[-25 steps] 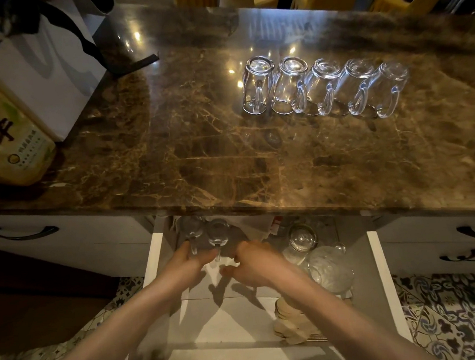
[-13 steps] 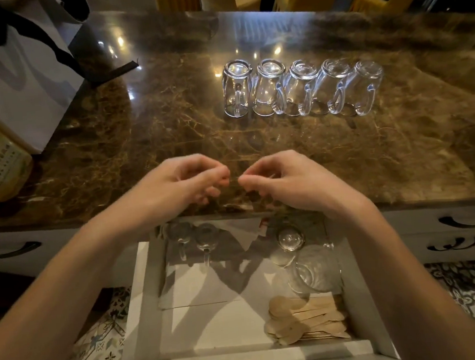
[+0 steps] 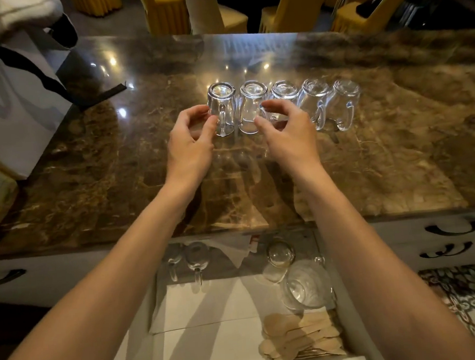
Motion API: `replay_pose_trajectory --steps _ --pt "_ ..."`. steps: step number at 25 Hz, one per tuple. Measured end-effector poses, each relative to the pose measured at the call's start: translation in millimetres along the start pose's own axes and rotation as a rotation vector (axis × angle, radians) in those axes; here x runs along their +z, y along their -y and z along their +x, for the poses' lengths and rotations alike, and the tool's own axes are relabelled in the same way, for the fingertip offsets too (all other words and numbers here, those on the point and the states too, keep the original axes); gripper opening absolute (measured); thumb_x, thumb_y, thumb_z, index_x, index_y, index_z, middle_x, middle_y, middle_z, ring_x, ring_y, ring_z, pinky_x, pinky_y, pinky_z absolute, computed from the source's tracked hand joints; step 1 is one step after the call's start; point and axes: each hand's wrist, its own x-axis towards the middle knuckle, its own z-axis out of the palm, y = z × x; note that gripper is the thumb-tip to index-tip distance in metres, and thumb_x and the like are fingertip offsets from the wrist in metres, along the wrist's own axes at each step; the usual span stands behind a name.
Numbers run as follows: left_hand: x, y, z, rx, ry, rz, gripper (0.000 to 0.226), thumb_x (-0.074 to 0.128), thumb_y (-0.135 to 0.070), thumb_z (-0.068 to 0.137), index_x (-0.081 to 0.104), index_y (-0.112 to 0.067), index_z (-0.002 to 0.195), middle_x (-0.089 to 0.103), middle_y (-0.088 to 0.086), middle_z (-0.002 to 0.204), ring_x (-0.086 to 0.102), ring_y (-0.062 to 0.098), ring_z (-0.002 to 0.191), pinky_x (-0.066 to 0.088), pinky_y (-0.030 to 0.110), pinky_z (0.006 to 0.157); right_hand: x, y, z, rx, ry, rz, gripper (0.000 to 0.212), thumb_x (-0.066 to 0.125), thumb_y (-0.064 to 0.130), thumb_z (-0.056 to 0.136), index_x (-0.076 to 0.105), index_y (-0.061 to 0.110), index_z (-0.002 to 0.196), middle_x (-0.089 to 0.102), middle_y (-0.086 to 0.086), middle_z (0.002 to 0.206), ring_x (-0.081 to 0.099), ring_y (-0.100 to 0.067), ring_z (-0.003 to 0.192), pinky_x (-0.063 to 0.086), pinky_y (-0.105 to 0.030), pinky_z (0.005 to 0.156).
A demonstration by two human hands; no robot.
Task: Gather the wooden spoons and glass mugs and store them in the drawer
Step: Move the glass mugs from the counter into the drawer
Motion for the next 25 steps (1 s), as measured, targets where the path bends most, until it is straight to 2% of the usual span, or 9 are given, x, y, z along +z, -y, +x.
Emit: replay_pose_trajectory --steps 2,4,8,13,17,22,25 --pt "5.7 5.2 7.5 0.010 -0.021 -0.016 0.026 0.057 -0.024 0.092 0.055 -0.021 0.117 0.064 0.003 0.114 0.064 0.017 0.100 0.053 0.044 0.089 5.0 -3.8 5.6 0.003 -0.046 0.002 0.035 0.064 0.026 0.087 0.058 0.019 0.121 0.061 0.006 0.119 0.057 0.001 0.073 0.053 -0.030 0.083" --pt "10.9 10.0 13.7 0.014 -0.020 0.003 0.029 0.058 -0.026 0.091 0.055 -0.019 0.119 0.063 0.001 0.115 0.063 0.013 0.099 0.054 0.043 0.087 9.4 -7.1 10.6 0.012 -0.052 -0.016 0.039 0.063 0.026 0.088 0.055 0.016 0.124 0.059 0.001 0.124 0.058 -0.001 0.076 0.051 -0.033 0.088" --pt "22.3 17.0 24.0 0.000 0.010 0.047 0.030 0.062 -0.027 0.088 0.057 -0.015 0.116 0.063 -0.004 0.107 0.061 0.007 0.097 0.055 0.039 0.087 14.3 -15.1 20.0 0.072 -0.015 -0.061 0.035 0.061 0.026 0.090 0.057 0.011 0.122 0.065 -0.002 0.115 0.062 -0.017 0.100 0.049 -0.033 0.091" --pt "24.0 15.7 42.6 0.005 0.021 0.115 0.026 0.066 -0.029 0.085 0.061 -0.014 0.106 0.064 -0.003 0.093 0.064 0.011 0.089 0.056 0.036 0.084 14.7 -15.5 32.4 0.083 0.000 -0.128 0.023 0.060 0.026 0.091 0.068 0.012 0.108 0.070 -0.004 0.104 0.063 -0.019 0.098 0.049 -0.033 0.089" --pt "24.1 14.6 44.4 0.059 0.055 0.184 0.038 0.074 -0.035 0.077 0.063 -0.014 0.106 0.068 -0.002 0.094 0.066 0.007 0.085 0.056 0.023 0.076 14.1 -16.0 34.8 0.074 -0.008 -0.155 0.021 0.066 0.027 0.087 0.070 0.014 0.103 0.072 -0.003 0.099 0.065 -0.016 0.093 0.052 -0.033 0.086" --pt "22.9 13.6 44.9 0.083 0.066 0.257 0.031 0.073 -0.027 0.079 0.062 -0.015 0.105 0.067 -0.003 0.094 0.064 0.003 0.084 0.052 0.010 0.070 15.8 -13.5 35.7 0.074 0.027 -0.215 0.018 0.067 0.025 0.086 0.071 0.015 0.101 0.072 -0.003 0.100 0.065 -0.019 0.095 0.052 -0.038 0.088" --pt "23.3 14.7 43.1 0.080 0.074 0.252 0.030 0.072 -0.024 0.080 0.062 -0.013 0.105 0.066 -0.001 0.094 0.064 0.006 0.083 0.053 0.013 0.072 16.2 -12.7 33.1 0.084 0.029 -0.204 0.015 0.068 0.024 0.086 0.073 0.015 0.097 0.073 -0.005 0.096 0.067 -0.021 0.090 0.054 -0.041 0.084"
